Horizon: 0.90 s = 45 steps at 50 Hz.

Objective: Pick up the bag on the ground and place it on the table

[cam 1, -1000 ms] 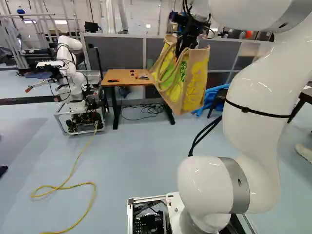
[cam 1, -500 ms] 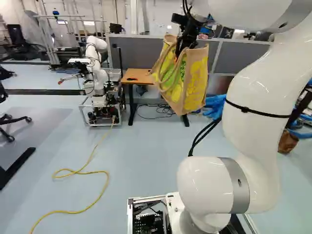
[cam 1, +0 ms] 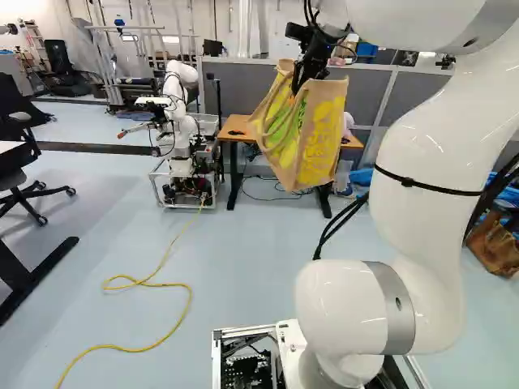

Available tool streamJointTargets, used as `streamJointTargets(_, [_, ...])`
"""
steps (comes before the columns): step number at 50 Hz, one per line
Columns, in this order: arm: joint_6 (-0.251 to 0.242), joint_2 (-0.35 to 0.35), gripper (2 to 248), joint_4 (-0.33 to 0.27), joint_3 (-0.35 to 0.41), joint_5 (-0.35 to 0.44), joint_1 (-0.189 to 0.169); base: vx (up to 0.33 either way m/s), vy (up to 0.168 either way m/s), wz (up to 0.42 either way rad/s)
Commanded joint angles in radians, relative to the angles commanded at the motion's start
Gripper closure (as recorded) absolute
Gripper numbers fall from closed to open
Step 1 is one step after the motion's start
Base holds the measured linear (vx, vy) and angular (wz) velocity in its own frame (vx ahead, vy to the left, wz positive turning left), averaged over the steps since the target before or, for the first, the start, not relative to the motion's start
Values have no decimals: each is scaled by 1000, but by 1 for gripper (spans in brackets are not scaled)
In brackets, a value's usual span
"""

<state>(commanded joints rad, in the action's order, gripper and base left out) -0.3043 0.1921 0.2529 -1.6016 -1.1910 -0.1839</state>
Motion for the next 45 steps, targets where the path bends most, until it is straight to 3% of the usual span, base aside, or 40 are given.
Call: streamJointTargets(45, [0, 0, 229, 0, 0, 0, 0, 123, 3, -3])
